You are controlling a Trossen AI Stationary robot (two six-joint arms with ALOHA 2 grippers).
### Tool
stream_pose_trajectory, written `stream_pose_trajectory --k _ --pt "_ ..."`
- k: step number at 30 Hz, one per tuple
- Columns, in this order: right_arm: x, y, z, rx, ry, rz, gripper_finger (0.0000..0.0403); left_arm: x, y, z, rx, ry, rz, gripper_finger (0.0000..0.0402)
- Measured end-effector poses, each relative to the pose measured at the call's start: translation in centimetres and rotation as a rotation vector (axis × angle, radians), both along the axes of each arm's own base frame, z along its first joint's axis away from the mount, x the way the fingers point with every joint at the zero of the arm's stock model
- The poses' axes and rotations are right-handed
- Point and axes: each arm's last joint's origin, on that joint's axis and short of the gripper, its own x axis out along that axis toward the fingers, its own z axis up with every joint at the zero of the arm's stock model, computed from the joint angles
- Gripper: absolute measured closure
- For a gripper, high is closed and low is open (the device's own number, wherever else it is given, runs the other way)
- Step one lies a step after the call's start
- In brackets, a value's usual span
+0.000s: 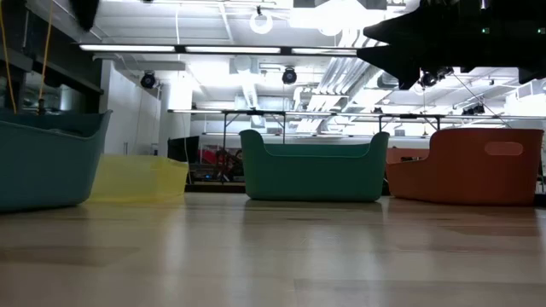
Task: Sort silverware by color (type)
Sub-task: Put the gold knife into the blue bin
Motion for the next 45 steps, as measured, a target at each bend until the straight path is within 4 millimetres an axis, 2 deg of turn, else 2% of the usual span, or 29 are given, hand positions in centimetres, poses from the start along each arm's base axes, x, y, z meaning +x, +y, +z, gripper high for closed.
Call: stream_pose_trajectory --k 4,10,15,19,27,36,41,45 --pt "0.0 0.0 0.0 0.0 0.0 0.0 0.0179 0.7 -1.6 -3.4 0.044 0.091 -0.033 0.0275" --pt "0.0 0.0 0.0 0.0 0.0 0.0 0.0179 1.9 -2.7 -7.9 0.067 0.196 -0.046 0.0275" --pt "0.0 0.0 0.0 0.0 -0.001 0.0 0.0179 2.2 -3.0 -10.4 0.089 0.259 -0.045 0.0275" --pt "0.0 0.0 0.0 0.0 0.0 0.0 0.0179 2.3 -3.2 -11.3 0.077 0.291 -0.051 0.0275" --pt "0.0 0.0 0.0 0.0 -0.001 0.0 0.0179 2.6 -3.2 -11.6 0.098 0.266 -0.036 0.0275" --pt "0.0 0.0 0.0 0.001 -0.001 0.0 0.0179 2.9 -3.2 -12.6 0.09 0.298 -0.052 0.0293" --pt "0.0 0.0 0.0 0.001 -0.001 0.0 0.0179 3.1 -2.9 -12.6 0.087 0.301 -0.051 0.0319" --pt "0.0 0.0 0.0 0.0 -0.001 0.0 0.0179 3.3 -2.6 -12.7 0.079 0.307 -0.044 0.0365"
